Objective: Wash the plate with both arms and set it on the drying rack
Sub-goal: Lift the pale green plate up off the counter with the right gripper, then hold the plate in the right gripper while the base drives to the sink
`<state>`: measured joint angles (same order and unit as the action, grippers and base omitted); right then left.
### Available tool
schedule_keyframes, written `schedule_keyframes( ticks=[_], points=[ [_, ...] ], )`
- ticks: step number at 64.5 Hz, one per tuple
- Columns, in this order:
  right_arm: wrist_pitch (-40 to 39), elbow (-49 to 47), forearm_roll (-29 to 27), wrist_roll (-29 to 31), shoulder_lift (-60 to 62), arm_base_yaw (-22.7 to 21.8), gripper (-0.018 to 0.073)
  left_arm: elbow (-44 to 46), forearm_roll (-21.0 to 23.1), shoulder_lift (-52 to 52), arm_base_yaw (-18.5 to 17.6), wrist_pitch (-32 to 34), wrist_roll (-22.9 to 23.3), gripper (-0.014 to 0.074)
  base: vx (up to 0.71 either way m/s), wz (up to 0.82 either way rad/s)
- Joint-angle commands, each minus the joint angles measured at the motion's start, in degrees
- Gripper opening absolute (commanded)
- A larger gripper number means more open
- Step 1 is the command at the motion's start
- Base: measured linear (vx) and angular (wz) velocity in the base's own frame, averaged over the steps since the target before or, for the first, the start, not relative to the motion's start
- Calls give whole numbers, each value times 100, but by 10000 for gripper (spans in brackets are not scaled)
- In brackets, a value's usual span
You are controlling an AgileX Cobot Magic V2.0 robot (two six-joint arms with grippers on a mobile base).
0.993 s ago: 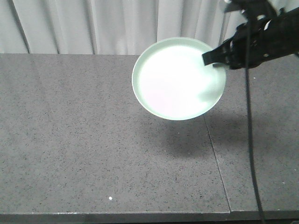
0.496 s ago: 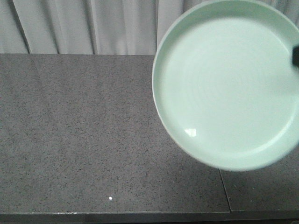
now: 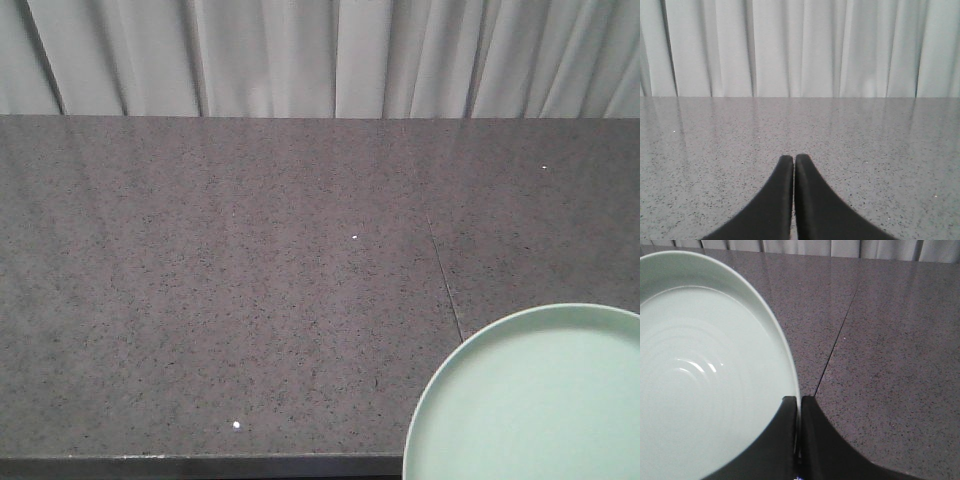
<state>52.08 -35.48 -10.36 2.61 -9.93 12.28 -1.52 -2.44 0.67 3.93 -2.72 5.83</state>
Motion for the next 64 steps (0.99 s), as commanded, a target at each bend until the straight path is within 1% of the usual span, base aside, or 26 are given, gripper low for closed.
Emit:
schedule_keyframes(
  ticks=[1, 64],
  points=[
    [-386, -106, -11, -43, 2, -17, -5, -86, 26, 88, 6, 424, 52, -6, 0, 0],
    [-319, -106, -45, -30, 2, -17, -5, -86, 26, 88, 6, 424, 52, -6, 0, 0]
  ],
)
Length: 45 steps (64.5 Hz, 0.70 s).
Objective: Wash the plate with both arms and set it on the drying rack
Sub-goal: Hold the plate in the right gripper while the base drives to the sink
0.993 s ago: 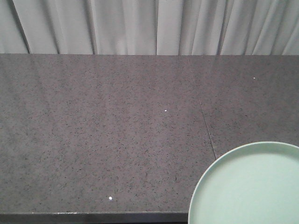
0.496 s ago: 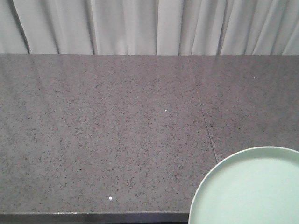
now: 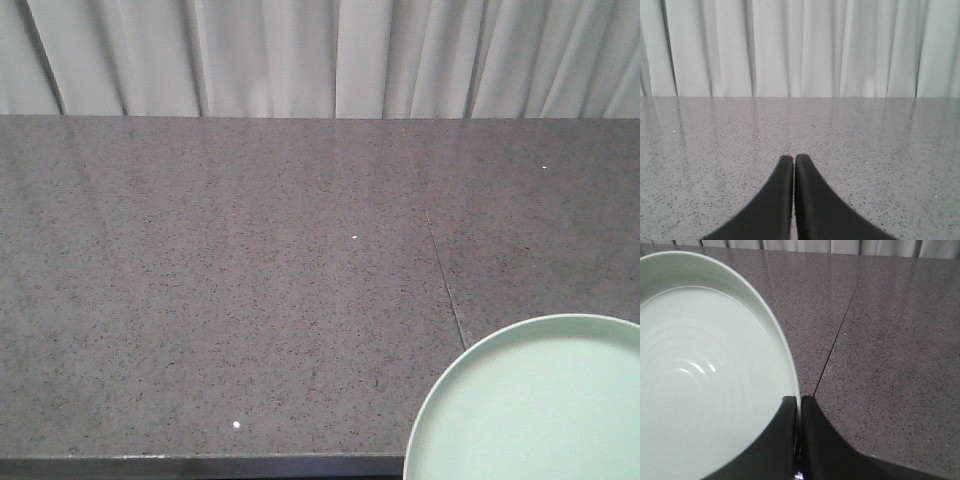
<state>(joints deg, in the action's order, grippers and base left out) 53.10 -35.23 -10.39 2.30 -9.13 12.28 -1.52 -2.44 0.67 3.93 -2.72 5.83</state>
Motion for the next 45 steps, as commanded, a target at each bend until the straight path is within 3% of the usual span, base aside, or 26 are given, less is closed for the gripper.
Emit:
schedule_keyframes(
  ticks=[1, 45],
  points=[
    [-422, -132, -41, 1, -78, -17, -5, -86, 26, 88, 6, 424, 52, -6, 0, 0],
    [-422, -132, -41, 1, -78, -17, -5, -86, 26, 88, 6, 424, 52, -6, -2, 8]
  ],
)
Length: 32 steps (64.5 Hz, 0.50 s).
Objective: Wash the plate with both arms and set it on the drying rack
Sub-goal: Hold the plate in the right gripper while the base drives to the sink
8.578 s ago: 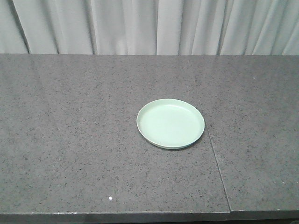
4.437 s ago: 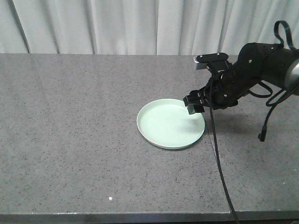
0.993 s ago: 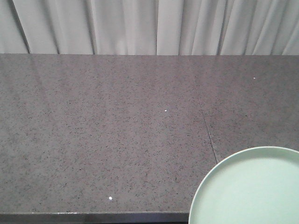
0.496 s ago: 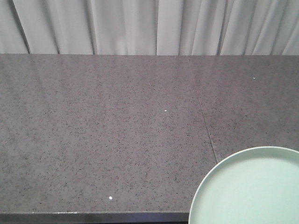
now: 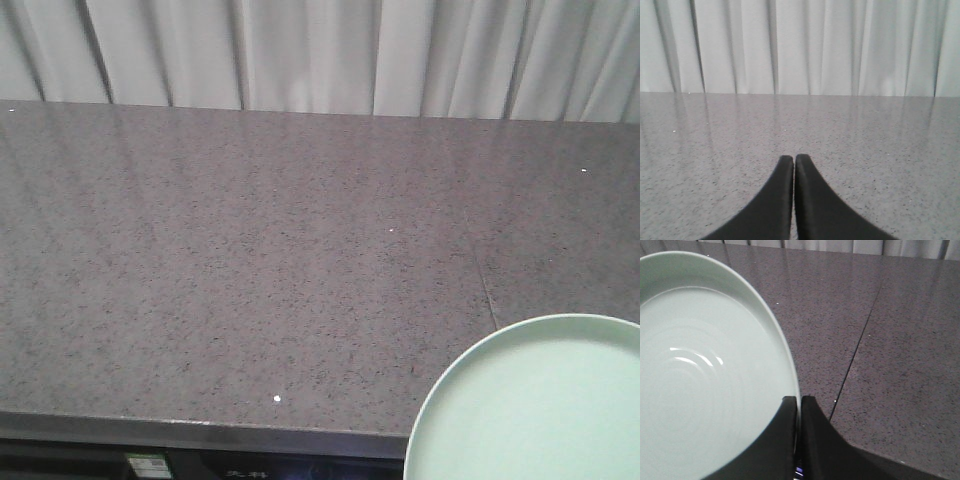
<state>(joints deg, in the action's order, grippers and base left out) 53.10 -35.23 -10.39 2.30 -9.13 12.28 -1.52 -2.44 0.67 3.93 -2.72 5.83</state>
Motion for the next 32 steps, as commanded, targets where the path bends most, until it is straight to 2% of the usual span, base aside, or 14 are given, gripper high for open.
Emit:
schedule_keyframes(
  ticks=[1, 17, 32],
  points=[
    [-422, -132, -41, 1, -78, -17, -5, -86, 26, 88, 6, 424, 52, -6, -7, 27],
    [-422, -132, -41, 1, -78, -17, -5, -86, 26, 88, 6, 424, 52, -6, -8, 35],
    [-422, -132, -41, 1, -78, -17, -5, -86, 26, 88, 6, 424, 52, -6, -12, 54]
  ],
)
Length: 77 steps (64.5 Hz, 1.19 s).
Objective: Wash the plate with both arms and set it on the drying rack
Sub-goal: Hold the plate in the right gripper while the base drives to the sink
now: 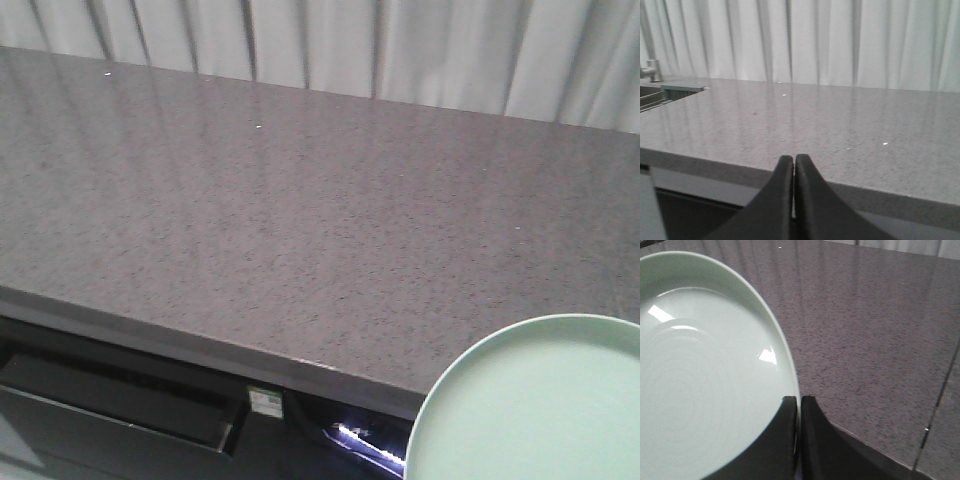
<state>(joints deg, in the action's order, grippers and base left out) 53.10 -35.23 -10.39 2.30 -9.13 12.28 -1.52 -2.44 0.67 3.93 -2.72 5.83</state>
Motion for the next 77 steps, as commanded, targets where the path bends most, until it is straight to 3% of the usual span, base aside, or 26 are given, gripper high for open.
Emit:
schedule_keyframes(
  ticks=[1, 41, 77],
  points=[
    [-422, -132, -41, 1, -78, -17, -5, -86, 26, 88, 6, 424, 52, -6, -14, 62],
    [-422, -132, -41, 1, -78, -17, -5, -86, 26, 88, 6, 424, 52, -6, -17, 69],
    [-422, -132, -41, 1, -78, -17, -5, -86, 26, 88, 6, 424, 52, -6, -10, 45]
  ],
)
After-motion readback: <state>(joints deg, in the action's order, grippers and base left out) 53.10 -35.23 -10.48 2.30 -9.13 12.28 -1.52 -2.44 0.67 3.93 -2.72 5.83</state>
